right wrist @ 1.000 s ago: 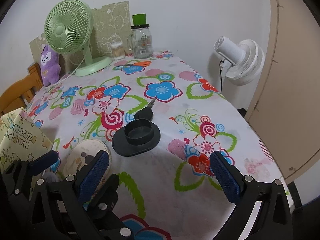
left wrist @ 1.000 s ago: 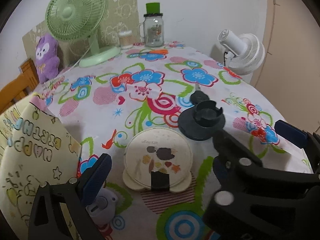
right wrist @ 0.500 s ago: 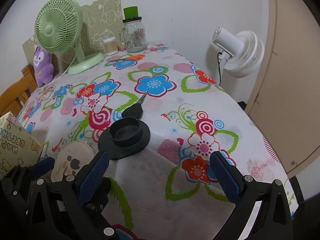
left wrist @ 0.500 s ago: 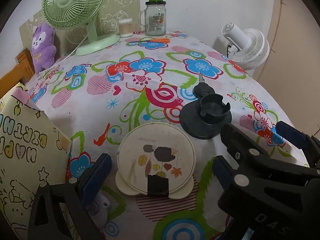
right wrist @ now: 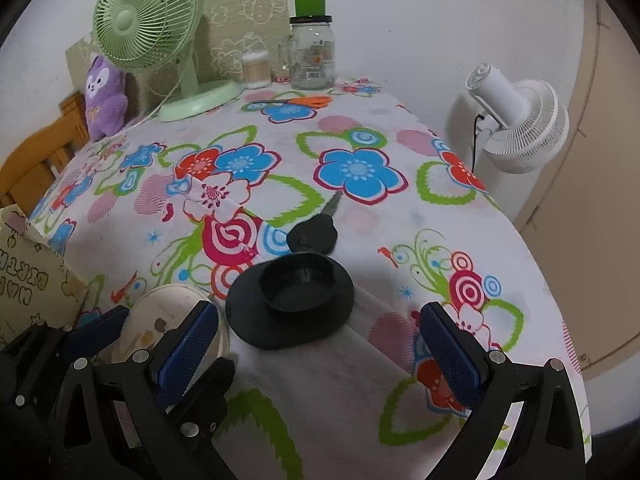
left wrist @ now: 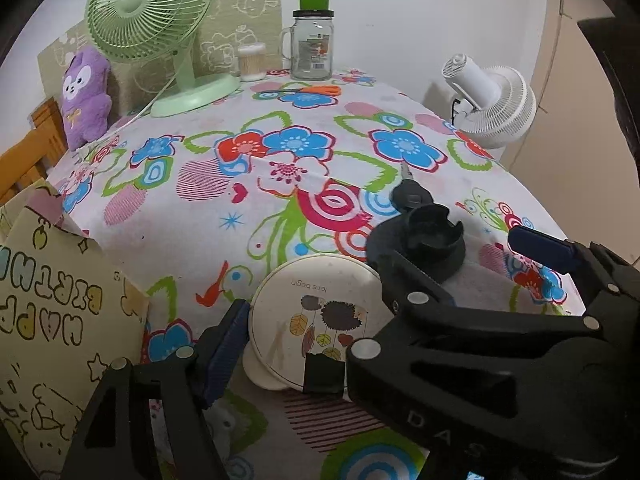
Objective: Organize rigid objects
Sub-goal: 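Grasp the black round stand with the right tool while the left holds the case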
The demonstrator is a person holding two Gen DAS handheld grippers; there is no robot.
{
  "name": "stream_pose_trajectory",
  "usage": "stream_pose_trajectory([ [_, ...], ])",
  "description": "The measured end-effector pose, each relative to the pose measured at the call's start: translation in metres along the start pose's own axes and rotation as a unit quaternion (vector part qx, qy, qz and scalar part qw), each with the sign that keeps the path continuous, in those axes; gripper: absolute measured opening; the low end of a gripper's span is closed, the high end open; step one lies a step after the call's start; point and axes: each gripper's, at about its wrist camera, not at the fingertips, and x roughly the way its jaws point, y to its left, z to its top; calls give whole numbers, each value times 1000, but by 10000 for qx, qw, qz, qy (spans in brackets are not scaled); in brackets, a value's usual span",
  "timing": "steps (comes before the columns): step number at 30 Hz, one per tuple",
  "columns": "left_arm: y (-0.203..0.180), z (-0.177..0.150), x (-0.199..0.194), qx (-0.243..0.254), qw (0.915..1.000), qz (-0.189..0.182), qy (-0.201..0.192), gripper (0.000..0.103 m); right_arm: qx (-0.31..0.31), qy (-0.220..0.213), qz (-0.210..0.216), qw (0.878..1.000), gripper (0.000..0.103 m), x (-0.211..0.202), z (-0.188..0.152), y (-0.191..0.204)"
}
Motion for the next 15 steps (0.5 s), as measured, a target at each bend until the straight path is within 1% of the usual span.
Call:
stream_pose_trajectory([
  [1, 2, 0, 0, -30, 10000, 7, 1, 77, -25, -2, -3, 10000, 101, 0, 1, 1],
  [5, 7, 1, 0, -87, 10000, 41, 3, 77, -110, 75, -36, 9999, 88, 6, 4, 6],
  [7, 7, 1, 0, -96, 9999, 38, 3, 77, -42, 122, -40, 9999, 87, 10, 5, 5],
  [9, 8, 1, -1, -101, 9999, 36, 0, 77, -9, 112, -54, 9999, 84, 11, 6, 5],
  [10, 8, 0, -1, -100, 9999, 36, 1, 77, -23, 103, -23, 9999, 78, 11, 7, 6],
  [11, 9, 1, -1, -97, 9999, 44, -1, 77, -38, 85, 23, 10000, 70, 10, 6, 7],
  [12, 9, 1, -1, -91, 9999, 45, 0, 77, -56, 62, 76, 9999, 66, 9, 6, 8],
  [13, 9, 0, -1, -70, 9999, 72, 2, 77, -85, 38, 65, 9999, 54, 9, 6, 9],
  [14, 8, 0, -2, -54, 9999, 86, -1, 77, -144, 42, -42, 9999, 45, 9, 6, 10],
  [15, 8, 0, -2, -40, 10000, 85, 2, 77, -226, 12, -89, 9997, 45, 8, 6, 11],
])
